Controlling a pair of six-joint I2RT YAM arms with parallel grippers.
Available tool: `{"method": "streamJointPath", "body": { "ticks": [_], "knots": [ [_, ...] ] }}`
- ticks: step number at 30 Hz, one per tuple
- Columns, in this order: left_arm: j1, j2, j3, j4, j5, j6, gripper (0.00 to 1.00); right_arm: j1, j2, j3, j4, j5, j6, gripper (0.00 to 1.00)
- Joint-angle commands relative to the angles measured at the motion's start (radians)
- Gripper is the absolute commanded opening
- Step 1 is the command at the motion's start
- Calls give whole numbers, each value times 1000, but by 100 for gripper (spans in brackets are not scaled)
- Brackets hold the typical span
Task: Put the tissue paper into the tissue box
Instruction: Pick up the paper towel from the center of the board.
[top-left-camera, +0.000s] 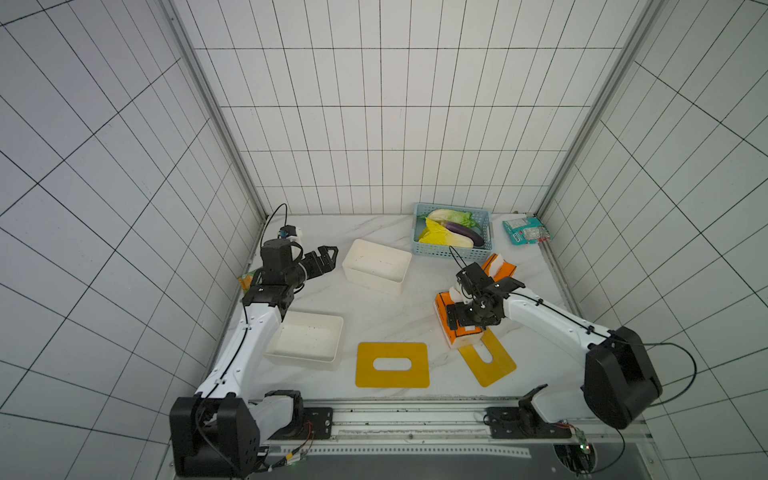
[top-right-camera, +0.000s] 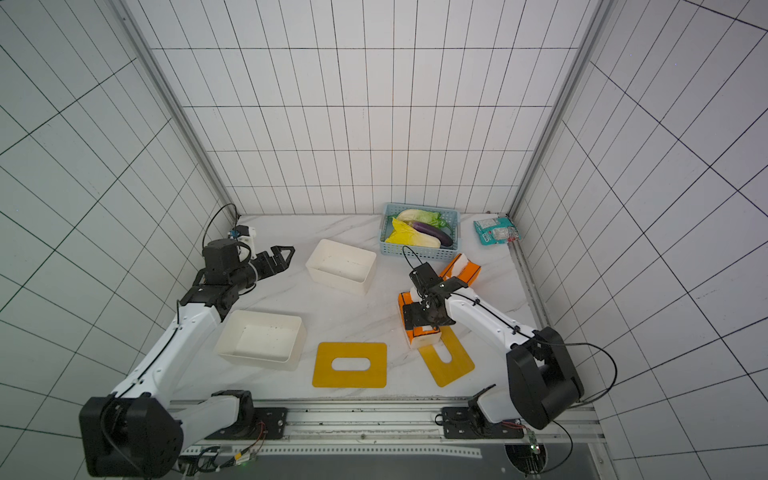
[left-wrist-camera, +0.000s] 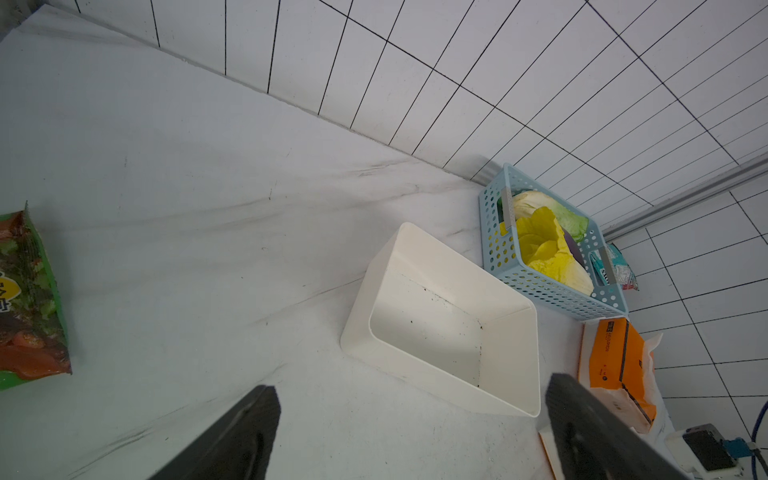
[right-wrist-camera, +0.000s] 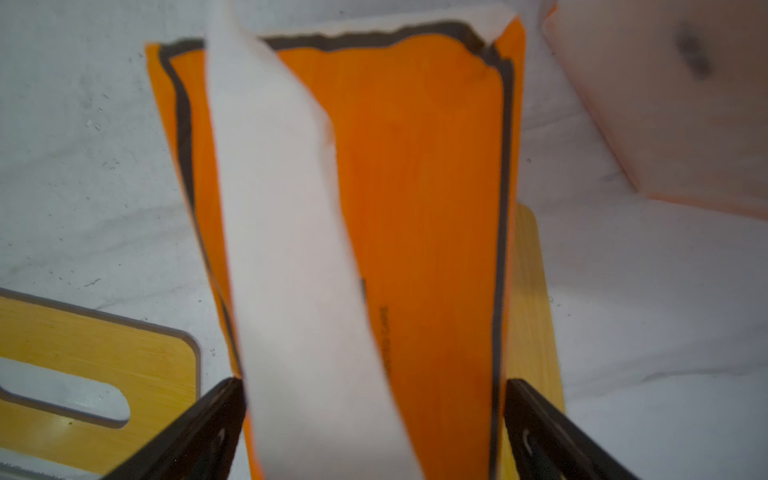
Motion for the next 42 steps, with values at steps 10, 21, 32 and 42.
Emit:
{"method": "streamJointPath", "body": {
  "ticks": [10, 21, 32, 42],
  "knots": [
    [9, -59, -32, 20, 62, -23, 98, -3, -16, -51, 24, -54, 54, 99],
    [10, -67, -36, 19, 63, -15, 98, 6, 29, -35, 84, -63, 58, 99],
    [9, -59, -32, 19, 82, -21, 98, 58, 150, 36, 70, 22, 55, 99],
    [9, -31, -30, 17, 83, -24, 98, 72, 219, 39, 95, 29, 50, 99]
  ]
}}
